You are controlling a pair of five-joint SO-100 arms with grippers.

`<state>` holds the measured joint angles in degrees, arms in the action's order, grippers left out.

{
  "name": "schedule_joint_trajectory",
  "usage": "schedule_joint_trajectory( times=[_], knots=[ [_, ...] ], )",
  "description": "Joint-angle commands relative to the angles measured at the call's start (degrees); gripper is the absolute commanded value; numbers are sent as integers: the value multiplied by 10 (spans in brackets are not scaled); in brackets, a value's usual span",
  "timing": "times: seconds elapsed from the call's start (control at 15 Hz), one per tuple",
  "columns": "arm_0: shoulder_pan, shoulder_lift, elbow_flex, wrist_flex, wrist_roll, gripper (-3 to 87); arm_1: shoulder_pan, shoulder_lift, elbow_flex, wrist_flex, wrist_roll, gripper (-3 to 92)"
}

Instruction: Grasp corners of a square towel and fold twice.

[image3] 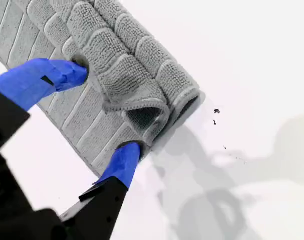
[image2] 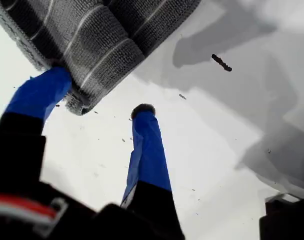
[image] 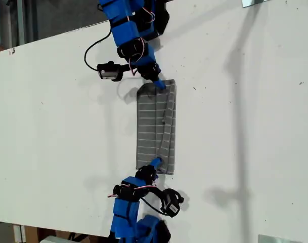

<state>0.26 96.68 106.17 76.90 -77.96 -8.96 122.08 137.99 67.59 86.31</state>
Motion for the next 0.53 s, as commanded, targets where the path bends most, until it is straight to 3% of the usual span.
schedule_joint_trajectory(
  times=[0.0, 0.13, 0.27, 0.4, 0.47],
  knots=[
    [-2, 31, 5, -21, -2, 244, -18, 18, -18, -12, 3, 252],
    [3, 32, 21, -43, -8, 203, -30, 7, -23, -14, 11, 238],
    [6, 32, 27, -50, -11, 192, -45, -17, -36, -33, 13, 147],
    [11, 33, 27, -52, -14, 200, -51, -77, -82, -26, 9, 230],
    [13, 33, 32, -55, -16, 200, -51, -106, -102, -28, 6, 228]
  ],
)
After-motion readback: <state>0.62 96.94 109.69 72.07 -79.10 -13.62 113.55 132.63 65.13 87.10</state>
